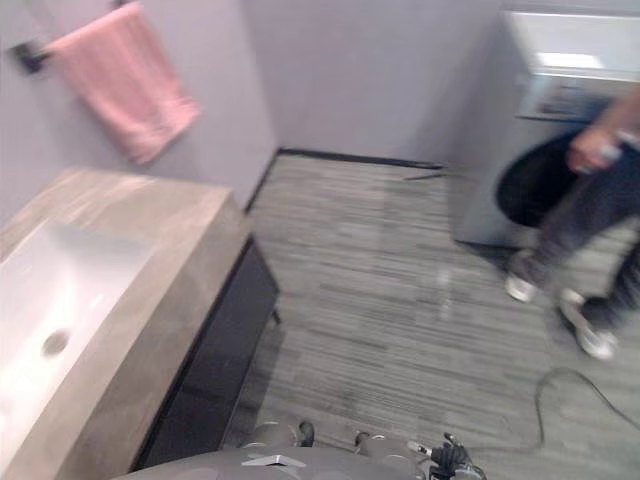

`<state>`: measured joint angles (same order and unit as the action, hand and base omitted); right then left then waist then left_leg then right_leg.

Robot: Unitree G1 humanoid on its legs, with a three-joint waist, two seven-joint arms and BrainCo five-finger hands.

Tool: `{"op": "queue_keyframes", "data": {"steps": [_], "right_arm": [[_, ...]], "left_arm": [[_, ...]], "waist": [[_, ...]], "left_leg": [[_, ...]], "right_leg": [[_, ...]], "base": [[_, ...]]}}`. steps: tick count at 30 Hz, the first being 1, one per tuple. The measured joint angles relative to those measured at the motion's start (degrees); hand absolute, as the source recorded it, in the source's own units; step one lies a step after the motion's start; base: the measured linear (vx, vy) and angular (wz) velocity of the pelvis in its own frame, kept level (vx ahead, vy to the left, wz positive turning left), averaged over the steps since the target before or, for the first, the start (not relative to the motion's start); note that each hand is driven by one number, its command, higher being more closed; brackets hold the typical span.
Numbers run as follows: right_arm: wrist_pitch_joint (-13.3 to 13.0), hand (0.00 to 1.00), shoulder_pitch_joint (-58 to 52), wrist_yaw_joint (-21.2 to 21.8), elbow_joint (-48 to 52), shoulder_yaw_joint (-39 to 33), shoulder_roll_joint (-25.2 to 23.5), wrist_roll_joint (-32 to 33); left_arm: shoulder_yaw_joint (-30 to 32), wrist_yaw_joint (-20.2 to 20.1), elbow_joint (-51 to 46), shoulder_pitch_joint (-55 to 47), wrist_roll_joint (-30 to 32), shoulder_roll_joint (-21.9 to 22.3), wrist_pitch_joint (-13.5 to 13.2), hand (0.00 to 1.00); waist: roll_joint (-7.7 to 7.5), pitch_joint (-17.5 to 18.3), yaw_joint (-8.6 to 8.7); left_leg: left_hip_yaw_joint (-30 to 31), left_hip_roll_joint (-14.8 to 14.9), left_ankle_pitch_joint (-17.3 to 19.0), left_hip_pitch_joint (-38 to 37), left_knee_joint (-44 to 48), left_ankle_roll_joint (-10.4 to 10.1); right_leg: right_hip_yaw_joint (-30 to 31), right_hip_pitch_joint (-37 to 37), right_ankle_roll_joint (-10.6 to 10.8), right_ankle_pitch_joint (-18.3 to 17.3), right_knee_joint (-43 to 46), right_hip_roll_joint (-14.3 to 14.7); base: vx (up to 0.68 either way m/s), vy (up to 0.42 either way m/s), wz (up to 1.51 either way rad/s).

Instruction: Organize washtable

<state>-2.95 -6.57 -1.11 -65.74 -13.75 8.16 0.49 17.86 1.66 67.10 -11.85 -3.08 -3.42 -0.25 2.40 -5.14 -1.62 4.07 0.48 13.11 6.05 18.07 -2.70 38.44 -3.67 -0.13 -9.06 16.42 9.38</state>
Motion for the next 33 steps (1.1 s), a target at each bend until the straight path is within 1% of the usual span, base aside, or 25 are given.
{"op": "queue_keyframes", "data": {"steps": [3,5,7,9,10,11,12,13,14,15,16,18,19,20,21,22,25,26,27,28,29,30,31,32,33], "right_arm": [[0.0,0.0,0.3,0.0,0.1,-1.5,-0.7,0.6],[-0.1,0.0,0.4,0.4,0.5,-2.0,-0.8,0.6],[-0.2,0.0,1.8,1.2,0.8,-1.9,-0.8,0.6],[-0.2,0.0,2.5,1.2,0.9,-1.8,-0.9,0.7],[-0.2,0.0,2.5,1.2,1.0,-1.5,-1.3,0.8],[-0.2,0.0,2.4,1.2,0.9,-1.5,-1.3,1.0],[-0.2,0.0,1.3,1.1,0.9,-2.0,-0.6,2.8],[0.0,0.0,1.2,1.1,0.5,-2.2,-0.8,3.0],[-0.2,0.0,0.9,1.1,0.5,-2.8,-1.3,4.7],[-0.1,0.0,0.8,0.8,0.3,-4.5,-1.5,7.1],[-0.1,0.0,0.3,0.7,0.0,-5.3,-1.7,7.5],[-0.1,0.0,-0.2,0.3,-0.7,-6.7,-2.6,7.5],[-0.1,0.0,-0.5,0.3,-1.3,-7.4,-2.9,7.6],[0.0,0.0,-1.3,0.4,-1.8,-9.0,-3.7,8.4],[0.0,0.0,-1.9,0.7,-1.8,-10.8,-4.0,9.7],[0.0,0.0,-1.8,1.1,-1.9,-12.0,-4.6,9.7],[-0.2,0.0,-0.9,1.2,-1.8,-13.2,-4.6,9.7],[-0.2,0.0,-0.9,1.2,-1.4,-13.9,-4.6,9.7],[-0.2,0.0,-1.0,1.1,-1.2,-13.6,-4.4,9.7],[-0.2,0.0,-1.0,1.0,-0.8,-13.1,-4.4,9.7],[-0.2,0.0,-1.1,1.1,-0.3,-12.9,-4.4,9.7],[-0.3,0.0,-1.2,1.1,1.0,-12.6,-5.0,9.8],[-0.4,0.0,-0.7,1.1,0.3,-11.4,-4.7,9.8],[-0.4,0.0,0.1,1.1,-0.1,-10.8,-4.6,9.8],[-0.5,0.0,1.0,1.2,-0.2,-10.2,-4.6,9.8]], "left_arm": [[-0.5,-0.1,0.1,3.9,0.1,-1.2,-0.2,0.0],[-0.5,-0.5,0.1,5.7,0.1,-1.4,-0.4,0.0],[-0.4,-1.2,0.1,6.8,1.7,-1.3,-0.2,0.0],[-0.4,-1.3,0.2,6.8,2.0,-1.0,0.2,0.0],[-0.4,-1.3,0.2,6.9,2.1,-1.2,0.1,0.0],[-0.3,-1.2,0.2,6.9,2.1,-1.3,-0.1,0.0],[-0.3,-1.1,0.2,6.7,1.7,-0.7,-0.3,0.0],[-0.3,-1.0,0.2,6.9,1.5,-1.0,-0.2,0.0],[-0.3,-0.9,0.2,7.6,0.8,-1.3,-0.1,0.0],[-0.4,-1.0,0.3,7.7,-0.7,-1.0,-0.2,0.0],[-0.3,-1.0,0.4,7.5,-1.3,-1.1,-0.3,0.0],[1.3,-1.1,0.4,6.8,-2.2,-1.3,-0.1,0.0],[2.9,-1.2,0.4,6.5,-2.3,-1.2,0.0,0.0],[5.7,-1.2,0.4,5.9,-2.3,-1.0,0.0,0.0],[8.3,-1.8,0.3,5.1,-4.4,-0.8,0.1,0.0],[11.2,-2.3,0.3,4.6,-4.3,-0.1,0.1,0.0],[16.0,-3.4,0.4,2.3,-4.6,1.6,0.8,0.0],[18.8,-3.7,0.5,1.2,-5.1,2.4,1.4,0.0],[20.4,-3.7,0.5,0.3,-5.3,3.2,1.5,0.0],[20.4,-3.7,0.5,-0.1,-5.5,4.0,1.8,0.0],[20.7,-3.7,0.3,-0.2,-6.0,4.2,1.8,0.0],[20.2,-3.6,-0.4,-0.5,-7.2,4.3,1.6,0.0],[17.4,-3.6,-0.4,-1.1,-7.9,3.7,1.1,0.0],[15.2,-3.6,-0.5,-1.3,-7.9,3.6,0.8,0.0],[12.7,-3.5,0.2,-1.4,-7.8,2.6,0.5,0.0]], "waist": [[-0.33,0.1,1.76],[-0.44,0.3,2.34],[-0.24,0.0,2.41],[0.2,-0.4,2.4],[-0.46,-1.7,2.01],[-0.64,-1.9,1.86],[0.59,-1.9,1.82],[-0.5,-2.1,1.33],[-0.75,-2.1,1.53],[-0.19,-2.2,1.74],[-0.12,-2.2,2.06],[-1.01,-2.1,2.65],[-1.45,-2.2,2.97],[-2.28,-1.9,3.05],[-2.23,-1.5,3.4],[-2.52,-1.0,3.1],[-2.3,-0.8,2.47],[-1.67,-0.6,2.56],[-1.36,-1.0,1.86],[-1.15,-1.0,0.64],[-1.16,-1.0,0.43],[-1.6,-1.0,-0.76],[-2.46,-1.5,-1.23],[-2.59,-1.4,-1.39],[-2.49,-1.4,-1.41]], "left_leg": [[-5.4,0.0,0.7,-2.1,-1.1,1.2],[-10.9,0.6,1.5,-3.1,-1.3,2.4],[-19.1,2.7,1.8,-3.2,-1.3,2.8],[-25.0,4.9,1.8,-3.3,1.2,2.8],[-25.9,5.7,2.9,-1.6,6.5,3.5],[-24.8,5.8,3.7,-1.6,5.5,4.0],[-21.5,6.1,3.2,-4.4,-1.5,3.2],[-23.6,4.6,3.2,-5.3,-2.4,3.1],[-26.1,4.4,3.1,-5.3,-2.8,3.0],[-27.5,5.0,2.9,-5.4,-3.8,2.7],[-28.5,5.6,2.3,-6.0,-5.0,1.7],[-29.5,6.3,1.4,-8.1,-7.0,0.1],[-29.4,6.7,1.3,-9.0,-7.2,-0.5],[-28.6,7.5,1.4,-10.1,-7.2,-2.2],[-27.3,9.3,1.4,-10.5,-6.7,-3.7],[-26.3,11.1,1.3,-10.0,-4.7,-4.2],[-22.1,15.4,1.4,-6.1,7.5,-4.3],[-18.5,18.0,0.4,-2.6,17.4,-2.5],[-13.4,19.3,-1.2,2.1,28.9,2.0],[-7.7,17.6,-0.8,5.5,38.2,1.7],[-6.4,16.6,-0.7,6.3,39.9,1.4],[-2.1,11.9,0.5,8.7,43.9,-0.4],[1.1,5.6,2.6,10.5,43.1,-3.9],[1.6,3.4,3.5,11.2,41.1,-4.2],[-0.8,2.4,4.9,12.9,35.7,-2.3]], "right_leg": [[2.2,-0.4,1.4,1.2,-2.3,-0.9],[2.7,-1.9,1.9,1.8,-1.7,-0.1],[1.3,-5.5,1.5,4.8,-0.1,2.2],[-6.0,-7.6,1.3,9.0,1.0,3.3],[-11.6,-7.5,1.4,10.5,1.2,2.4],[-14.2,-7.6,1.5,10.5,0.8,2.0],[-24.3,-8.8,-0.6,6.5,1.3,-0.3],[-29.1,-9.4,-0.9,4.6,2.0,-3.3],[-37.3,-10.4,-1.0,3.2,0.9,-7.4],[-44.3,-10.8,-0.7,3.4,-1.6,-9.8],[-48.7,-11.3,-0.2,3.8,-4.4,-11.5],[-49.9,-10.7,1.1,5.9,-6.8,-12.1],[-50.0,-10.1,0.9,6.5,-6.6,-12.4],[-50.9,-9.8,0.6,7.6,-4.8,-12.6],[-52.2,-9.6,-0.5,6.0,-3.1,-11.3],[-52.3,-9.4,-1.3,4.0,-2.8,-9.9],[-51.0,-7.2,-3.2,2.5,-3.7,-6.4],[-50.5,-5.6,-4.5,1.8,-4.1,-4.3],[-48.8,-3.7,-6.7,1.0,-3.8,-2.1],[-46.4,-1.9,-8.2,0.0,-3.7,-0.3],[-45.7,-1.5,-8.9,-0.4,-3.6,0.1],[-43.1,0.1,-10.2,-1.4,-3.3,0.9],[-40.0,1.7,-10.1,-1.5,-3.3,1.1],[-38.5,2.5,-9.4,-1.3,-3.3,1.1],[-35.9,4.4,-8.9,-1.5,-4.1,1.4]], "base": [[0.24,0.111,-1.19],[0.18,0.089,-1.5],[0.11,0.051,-2.08],[0.01,-0.006,-2.39],[-0.1,-0.137,-1.97],[-0.16,-0.294,-2.01],[-0.06,-0.256,-1.58],[-0.07,-0.232,-1.61],[-0.04,-0.12,-1.23],[-0.08,-0.177,-1.13],[-0.06,-0.151,-0.78],[-0.02,-0.235,-0.3],[0.04,-0.415,0.1],[0.08,-0.519,0.36],[0.1,-0.648,0.29],[0.09,-0.526,0.07],[0.16,-0.416,-0.36],[0.1,-0.359,-0.47],[0.12,-0.372,-0.87],[0.07,-0.236,-0.84],[0.06,-0.152,-1.02],[-0.02,-0.038,-1.03],[-0.05,0.001,-1.26],[-0.1,0.105,-1.36],[-0.14,0.139,-1.17]]}}
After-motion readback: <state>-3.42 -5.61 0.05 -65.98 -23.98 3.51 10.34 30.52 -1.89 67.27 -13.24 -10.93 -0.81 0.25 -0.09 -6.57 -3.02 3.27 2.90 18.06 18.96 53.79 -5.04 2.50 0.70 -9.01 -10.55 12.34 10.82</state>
